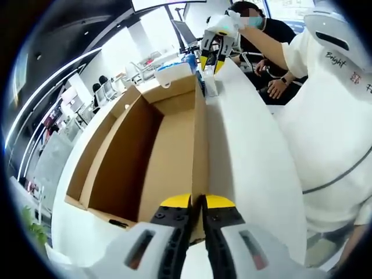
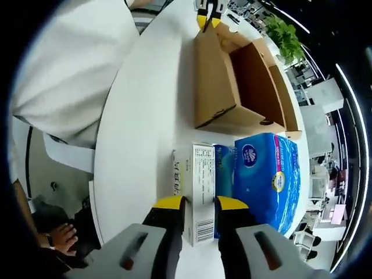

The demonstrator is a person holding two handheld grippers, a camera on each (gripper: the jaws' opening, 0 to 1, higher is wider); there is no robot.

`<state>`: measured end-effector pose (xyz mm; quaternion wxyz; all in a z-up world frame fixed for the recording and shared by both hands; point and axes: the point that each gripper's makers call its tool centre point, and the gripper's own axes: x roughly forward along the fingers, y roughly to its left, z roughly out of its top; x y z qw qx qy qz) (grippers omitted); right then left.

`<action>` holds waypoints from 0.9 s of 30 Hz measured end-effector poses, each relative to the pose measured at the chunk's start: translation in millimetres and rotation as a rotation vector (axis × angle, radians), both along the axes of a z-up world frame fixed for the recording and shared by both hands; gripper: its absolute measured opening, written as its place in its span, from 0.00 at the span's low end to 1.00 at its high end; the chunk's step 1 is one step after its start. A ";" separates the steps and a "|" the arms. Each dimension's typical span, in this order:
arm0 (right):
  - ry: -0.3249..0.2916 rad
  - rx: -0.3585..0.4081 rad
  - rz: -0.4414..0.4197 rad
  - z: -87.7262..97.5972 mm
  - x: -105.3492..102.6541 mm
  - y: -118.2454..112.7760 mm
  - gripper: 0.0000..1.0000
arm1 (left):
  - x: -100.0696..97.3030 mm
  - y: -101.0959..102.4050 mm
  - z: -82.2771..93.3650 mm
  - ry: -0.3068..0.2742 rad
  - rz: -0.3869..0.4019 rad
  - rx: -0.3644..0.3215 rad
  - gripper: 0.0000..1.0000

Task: Operate the shoe box by opening the lid, removing the specified soft item, and placing it in the target area until the item is outside and the box remains undamaged.

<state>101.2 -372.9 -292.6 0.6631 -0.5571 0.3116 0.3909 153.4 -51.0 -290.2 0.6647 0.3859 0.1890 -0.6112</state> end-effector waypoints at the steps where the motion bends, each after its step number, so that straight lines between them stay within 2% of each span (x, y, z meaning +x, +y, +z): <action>1: -0.003 -0.001 0.001 0.0 0.3 0.1 0.20 | 0.1 0.0 0.0 0.000 0.000 0.000 0.06; 4: -0.017 -0.010 0.022 0.1 1.6 0.7 0.20 | -0.1 -0.1 -0.1 -0.001 -0.001 0.002 0.06; 14: -0.034 0.001 -0.001 2.8 2.3 -0.3 0.20 | 0.4 0.2 0.0 -0.002 0.000 0.001 0.06; 27: -0.061 0.185 -0.032 18.3 -6.2 11.3 0.19 | 0.7 0.5 0.0 -0.002 0.001 0.000 0.06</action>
